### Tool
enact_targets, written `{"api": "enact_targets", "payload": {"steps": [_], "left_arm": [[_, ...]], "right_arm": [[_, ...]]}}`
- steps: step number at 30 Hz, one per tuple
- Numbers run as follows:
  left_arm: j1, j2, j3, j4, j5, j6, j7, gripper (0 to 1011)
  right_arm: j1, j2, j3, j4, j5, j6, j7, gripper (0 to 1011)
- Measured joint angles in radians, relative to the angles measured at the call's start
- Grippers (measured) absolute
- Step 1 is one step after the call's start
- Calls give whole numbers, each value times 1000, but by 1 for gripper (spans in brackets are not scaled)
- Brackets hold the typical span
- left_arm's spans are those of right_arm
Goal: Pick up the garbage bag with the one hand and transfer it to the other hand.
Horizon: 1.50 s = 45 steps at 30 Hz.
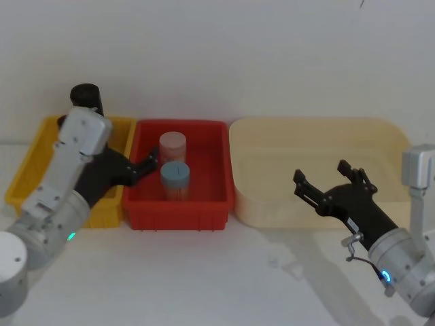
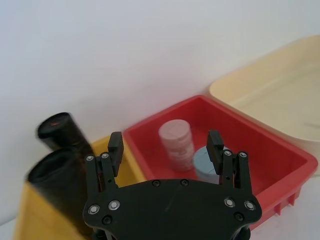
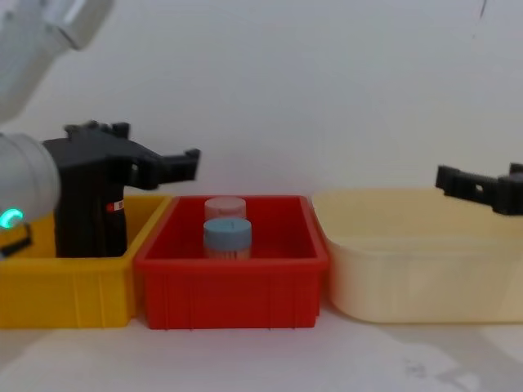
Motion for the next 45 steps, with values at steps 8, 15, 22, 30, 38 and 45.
{"api": "enact_targets", "payload": {"steps": [8, 15, 22, 30, 38, 45], "left_arm": [[85, 47, -104, -115, -50, 56, 16, 1001], [145, 67, -190, -169, -100, 80, 22, 1001], [165, 69, -250, -172, -156, 102, 13, 1001], [150, 59, -278, -120, -193, 113, -11, 1001], [110, 46, -285, -46, -212, 123, -37, 1001], [72, 33, -276, 5, -216, 129, -58, 1001]], "right_arm": [[59, 0, -13, -19, 43, 66, 46, 1001], [115, 1, -34, -22, 54, 114, 63, 1001], [190, -2, -71, 12, 46, 158, 76, 1001], [260, -9, -106, 61, 25, 189, 94, 1001], [317, -16, -133, 113, 6, 207, 116, 1001], [347, -18, -143, 138, 1, 216, 132, 1001]]}}
